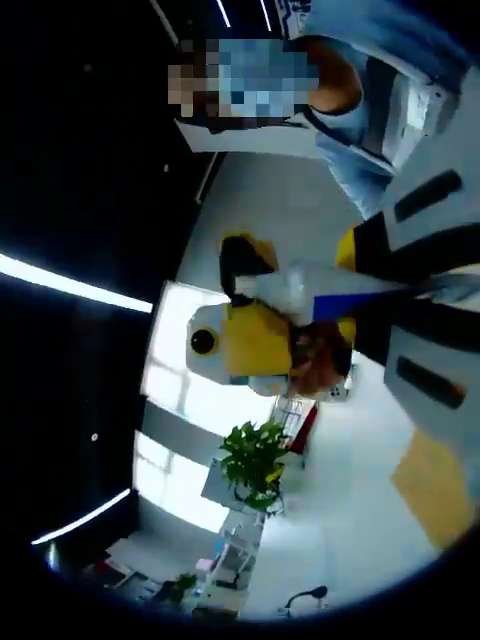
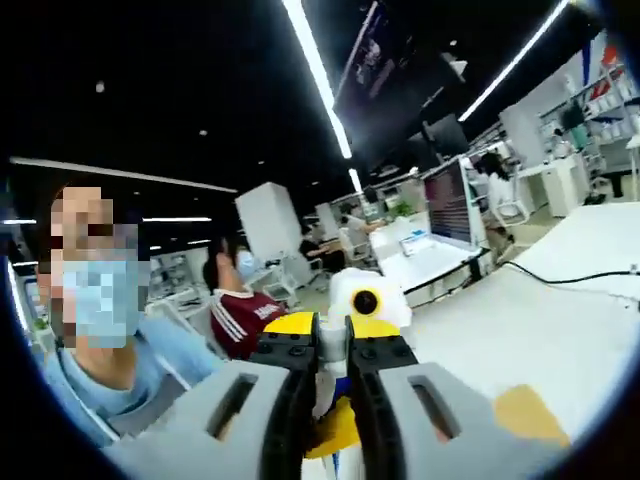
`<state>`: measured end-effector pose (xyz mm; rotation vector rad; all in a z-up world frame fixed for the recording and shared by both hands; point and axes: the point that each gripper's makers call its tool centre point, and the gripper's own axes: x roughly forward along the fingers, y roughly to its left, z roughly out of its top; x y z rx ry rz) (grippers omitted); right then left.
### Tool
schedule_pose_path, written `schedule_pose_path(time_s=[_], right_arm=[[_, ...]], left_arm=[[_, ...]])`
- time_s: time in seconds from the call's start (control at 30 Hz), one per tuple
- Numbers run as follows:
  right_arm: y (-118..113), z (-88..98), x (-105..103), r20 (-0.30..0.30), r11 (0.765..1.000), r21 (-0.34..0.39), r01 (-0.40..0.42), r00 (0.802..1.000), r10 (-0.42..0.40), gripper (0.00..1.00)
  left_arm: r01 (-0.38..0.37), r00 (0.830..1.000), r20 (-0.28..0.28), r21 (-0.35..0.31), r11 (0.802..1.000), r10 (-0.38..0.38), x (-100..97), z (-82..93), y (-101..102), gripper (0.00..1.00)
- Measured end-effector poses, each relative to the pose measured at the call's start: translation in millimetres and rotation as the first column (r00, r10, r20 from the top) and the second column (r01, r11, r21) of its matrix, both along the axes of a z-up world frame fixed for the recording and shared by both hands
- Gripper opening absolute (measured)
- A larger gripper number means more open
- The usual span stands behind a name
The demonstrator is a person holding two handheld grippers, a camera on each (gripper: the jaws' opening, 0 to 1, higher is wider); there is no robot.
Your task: Pick up the toothpaste unscrew the cap squeeze it onto the small board screw the cap back on and return it to the table
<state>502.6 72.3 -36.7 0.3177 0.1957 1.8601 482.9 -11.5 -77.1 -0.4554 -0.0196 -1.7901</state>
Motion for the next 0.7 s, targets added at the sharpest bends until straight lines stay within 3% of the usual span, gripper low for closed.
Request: schedule_pose_path(time_s=[0.07,0.1,0.2,0.37,0.43,0.5,0.53,0.57,0.63,0.7], right_arm=[[-1.4,0.4,-8.1,-0.034,0.997,0.029,-0.073,0.997,0.074,0.09],[-0.6,3.0,-5.4,-0.058,0.997,0.049,-0.059,0.996,0.062,0.09],[-7.2,6.0,2.1,-0.041,0.997,0.075,-0.035,0.998,0.038,0.1],[-20.8,16.6,9.4,-0.017,0.99,0.137,-0.015,1.0,0.017,0.1],[-22.2,17.8,14.5,0.012,0.992,0.129,0.015,1.0,-0.016,0.1],[-22.3,18.5,23.5,0.054,0.99,0.127,0.065,0.996,-0.072,0.11],[-23.1,19.7,27.3,0.112,0.986,0.145,0.087,0.988,-0.104,0.11],[-23.7,22.0,32.5,0.182,0.976,0.181,0.118,0.972,-0.151,0.12],[-26.9,26.1,49.4,0.293,0.942,0.247,0.229,0.909,-0.298,0.13],[-31.8,31.9,68.9,0.284,0.904,0.261,0.34,0.867,-0.408,0.22]], left_arm=[[0.079,0.996,-0.029,-0.012,0.997,-0.08,-13.2,-0.1,-2.3,0.03],[0.052,0.998,-0.032,-0.033,0.998,-0.053,-9.3,2.6,-3.5,0.03],[-0.068,0.998,0.006,-0.079,0.995,0.069,13.2,7.4,-2.0,0.04],[-0.06,0.996,-0.071,-0.085,0.995,0.054,21.9,7.6,-1.5,0.05],[-0.123,0.992,-0.03,-0.086,0.989,0.121,26.9,7.1,-2.6,0.05],[-0.191,0.981,-0.023,-0.058,0.98,0.19,34.9,5.8,-2.1,0.05],[-0.232,0.973,-0.02,-0.05,0.972,0.231,40.2,5.9,-1.0,0.04],[-0.289,0.957,-0.001,-0.045,0.956,0.29,47.9,5.8,0.3,0.04],[-0.428,0.902,0.036,-0.032,0.903,0.429,67.8,4.8,5.8,0.04],[-0.573,0.817,0.076,-0.003,0.82,0.571,89.5,0.2,13.0,0.04]])
